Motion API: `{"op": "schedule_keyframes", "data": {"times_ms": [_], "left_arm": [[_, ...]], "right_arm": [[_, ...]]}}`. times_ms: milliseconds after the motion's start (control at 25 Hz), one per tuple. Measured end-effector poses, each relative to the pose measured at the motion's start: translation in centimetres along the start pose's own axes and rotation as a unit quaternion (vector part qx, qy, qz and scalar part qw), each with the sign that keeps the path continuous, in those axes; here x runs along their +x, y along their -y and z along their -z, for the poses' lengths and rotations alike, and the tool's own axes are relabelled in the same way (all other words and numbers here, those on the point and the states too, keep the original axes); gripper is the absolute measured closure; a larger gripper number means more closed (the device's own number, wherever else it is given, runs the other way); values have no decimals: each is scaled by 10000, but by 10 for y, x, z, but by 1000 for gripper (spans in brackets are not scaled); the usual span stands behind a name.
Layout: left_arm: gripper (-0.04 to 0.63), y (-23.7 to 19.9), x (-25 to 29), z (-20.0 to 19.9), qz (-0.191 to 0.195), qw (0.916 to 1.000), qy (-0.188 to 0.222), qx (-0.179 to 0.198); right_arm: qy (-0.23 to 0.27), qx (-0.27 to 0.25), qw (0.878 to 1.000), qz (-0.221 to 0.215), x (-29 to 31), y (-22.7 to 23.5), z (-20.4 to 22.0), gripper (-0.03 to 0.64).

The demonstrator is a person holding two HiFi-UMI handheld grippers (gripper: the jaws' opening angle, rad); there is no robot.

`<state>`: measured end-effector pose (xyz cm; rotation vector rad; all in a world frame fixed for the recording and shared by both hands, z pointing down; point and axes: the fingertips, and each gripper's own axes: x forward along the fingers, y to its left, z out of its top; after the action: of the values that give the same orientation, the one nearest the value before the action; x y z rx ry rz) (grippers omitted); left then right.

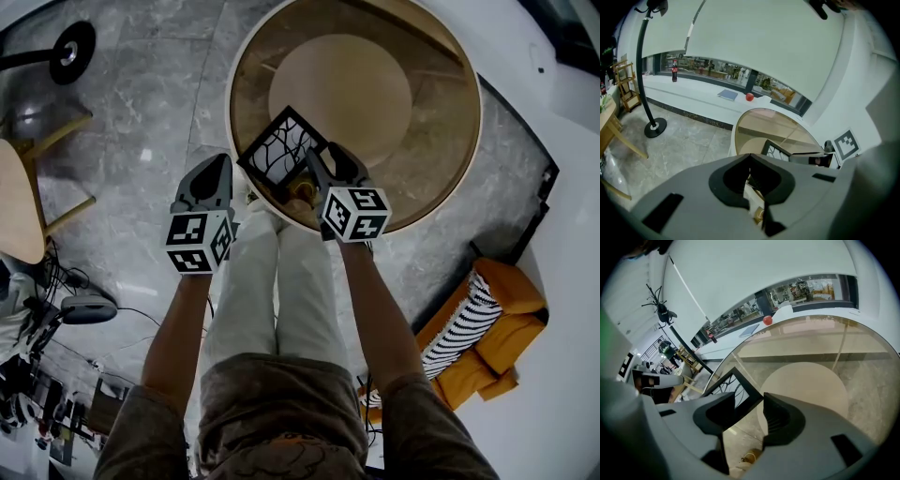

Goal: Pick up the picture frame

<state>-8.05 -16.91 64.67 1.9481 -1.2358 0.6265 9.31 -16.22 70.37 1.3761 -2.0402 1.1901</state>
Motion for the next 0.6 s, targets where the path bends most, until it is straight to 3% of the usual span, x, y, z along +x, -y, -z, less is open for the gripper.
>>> {"op": "schedule_keyframes", "data": {"times_ms": [600], "left_arm": [[578,-8,-11,8,-114,9999,31,-69]], "right_arm": [[-38,-238,9997,-51,-2,-10,1,431]]}}
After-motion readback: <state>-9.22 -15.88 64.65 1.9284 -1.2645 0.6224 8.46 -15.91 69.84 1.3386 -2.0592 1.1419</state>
